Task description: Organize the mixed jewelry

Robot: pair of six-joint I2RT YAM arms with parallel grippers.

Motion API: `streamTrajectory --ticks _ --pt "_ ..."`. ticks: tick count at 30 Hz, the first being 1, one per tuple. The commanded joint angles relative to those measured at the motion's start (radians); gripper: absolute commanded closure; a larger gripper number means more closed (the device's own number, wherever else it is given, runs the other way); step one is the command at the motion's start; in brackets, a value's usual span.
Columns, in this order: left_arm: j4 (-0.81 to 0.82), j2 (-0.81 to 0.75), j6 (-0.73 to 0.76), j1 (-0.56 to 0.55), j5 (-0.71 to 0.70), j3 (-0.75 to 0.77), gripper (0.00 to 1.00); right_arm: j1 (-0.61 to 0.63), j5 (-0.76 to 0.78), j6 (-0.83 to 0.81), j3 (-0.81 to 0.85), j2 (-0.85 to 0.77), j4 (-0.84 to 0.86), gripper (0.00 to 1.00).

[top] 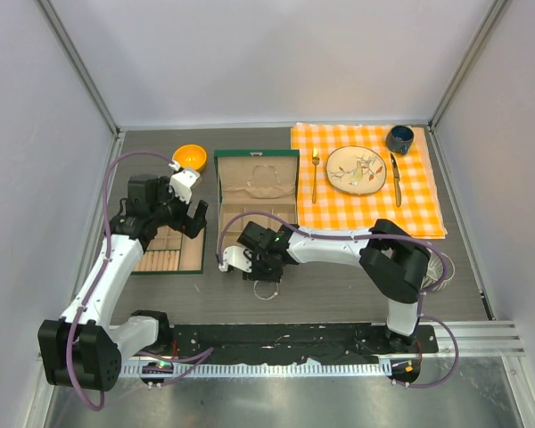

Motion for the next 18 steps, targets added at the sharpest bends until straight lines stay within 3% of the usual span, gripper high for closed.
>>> streamTrajectory --ticks 1,6,7,10,18 --pt "0.024 -0.026 0.008 0.006 0.003 0.005 0.01 -0.029 0.013 -0.044 -0.011 0.049 -0.003 0.7" --pt "0.021 -0.027 0.011 0.006 0.0 0.007 0.01 -0.03 0.004 -0.032 -0.011 0.051 -0.012 0.82" --pt "0.023 -0.027 0.011 0.006 0.0 0.005 0.01 -0.03 0.008 -0.028 -0.008 0.049 -0.013 0.9" --pt "0.023 -0.027 0.01 0.006 0.0 0.004 0.01 -0.03 0.016 -0.005 -0.002 0.04 -0.021 0.99" --pt "0.033 -0.027 0.003 0.006 0.0 0.002 0.01 -0.03 -0.018 0.026 0.067 -0.038 -0.128 0.99"
